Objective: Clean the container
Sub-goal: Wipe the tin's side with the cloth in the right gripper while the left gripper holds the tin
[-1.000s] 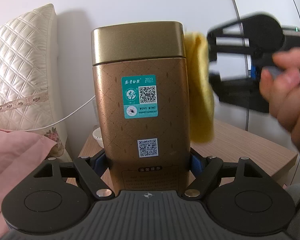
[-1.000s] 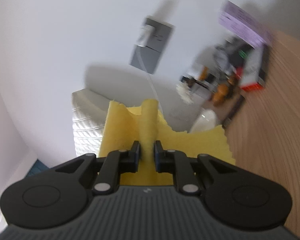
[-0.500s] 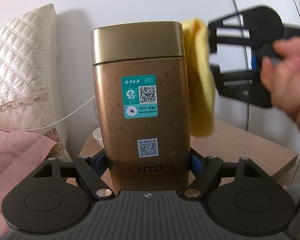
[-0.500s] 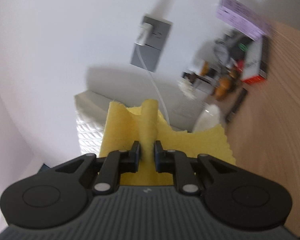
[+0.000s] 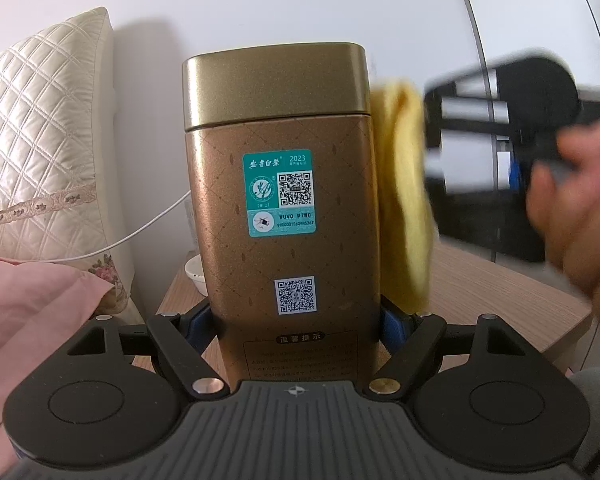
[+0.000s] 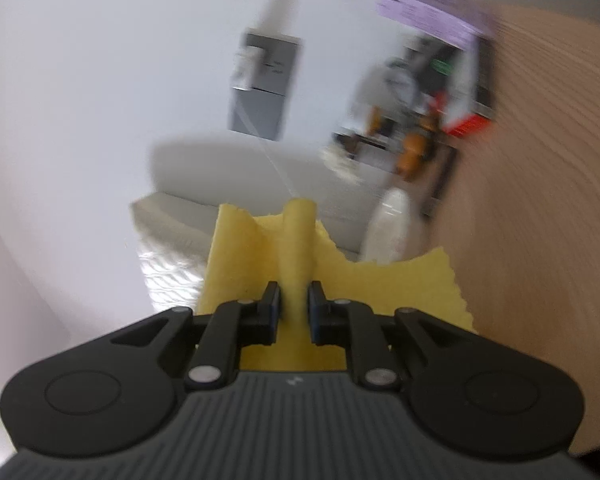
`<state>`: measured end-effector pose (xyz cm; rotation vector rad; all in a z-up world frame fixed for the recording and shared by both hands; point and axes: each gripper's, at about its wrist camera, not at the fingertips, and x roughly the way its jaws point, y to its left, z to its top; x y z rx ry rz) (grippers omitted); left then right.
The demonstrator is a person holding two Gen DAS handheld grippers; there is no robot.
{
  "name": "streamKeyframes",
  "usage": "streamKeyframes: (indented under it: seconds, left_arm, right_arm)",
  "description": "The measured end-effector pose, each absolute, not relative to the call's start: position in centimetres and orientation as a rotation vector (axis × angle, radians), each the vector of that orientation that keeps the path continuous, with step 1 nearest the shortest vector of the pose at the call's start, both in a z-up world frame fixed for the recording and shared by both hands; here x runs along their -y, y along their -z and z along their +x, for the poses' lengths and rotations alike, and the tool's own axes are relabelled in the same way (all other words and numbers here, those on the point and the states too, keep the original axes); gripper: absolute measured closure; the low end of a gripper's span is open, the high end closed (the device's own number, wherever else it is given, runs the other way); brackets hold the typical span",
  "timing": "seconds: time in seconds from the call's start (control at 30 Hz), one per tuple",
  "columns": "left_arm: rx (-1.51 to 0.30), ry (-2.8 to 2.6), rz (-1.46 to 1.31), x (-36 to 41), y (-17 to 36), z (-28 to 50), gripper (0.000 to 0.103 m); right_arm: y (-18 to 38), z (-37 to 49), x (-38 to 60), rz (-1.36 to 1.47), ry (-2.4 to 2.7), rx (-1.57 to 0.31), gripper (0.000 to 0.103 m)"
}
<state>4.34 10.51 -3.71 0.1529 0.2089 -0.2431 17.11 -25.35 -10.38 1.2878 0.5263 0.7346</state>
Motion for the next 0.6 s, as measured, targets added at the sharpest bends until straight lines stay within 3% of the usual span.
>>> streamKeyframes:
  seconds: [0.17, 0.43, 0.6]
  left_arm:
    - [-0.212, 0.239, 0.148, -10.3, 3.7, 4.1, 0.021]
    - [-0.213, 0.235, 0.134, -10.2, 3.6, 3.5, 0.021]
    - [-0.118, 0.224, 0.094, -10.3, 2.5, 2.1, 0.021]
  right_arm:
    - [9.2, 17.1, 25.5, 1.259, -0.762, -0.496, 0.087]
    - [12.8, 16.6, 25.4, 1.269, -0.709, -0.59, 0.087]
    - [12.1, 16.5, 25.8, 1.261, -0.728, -0.564, 0.087]
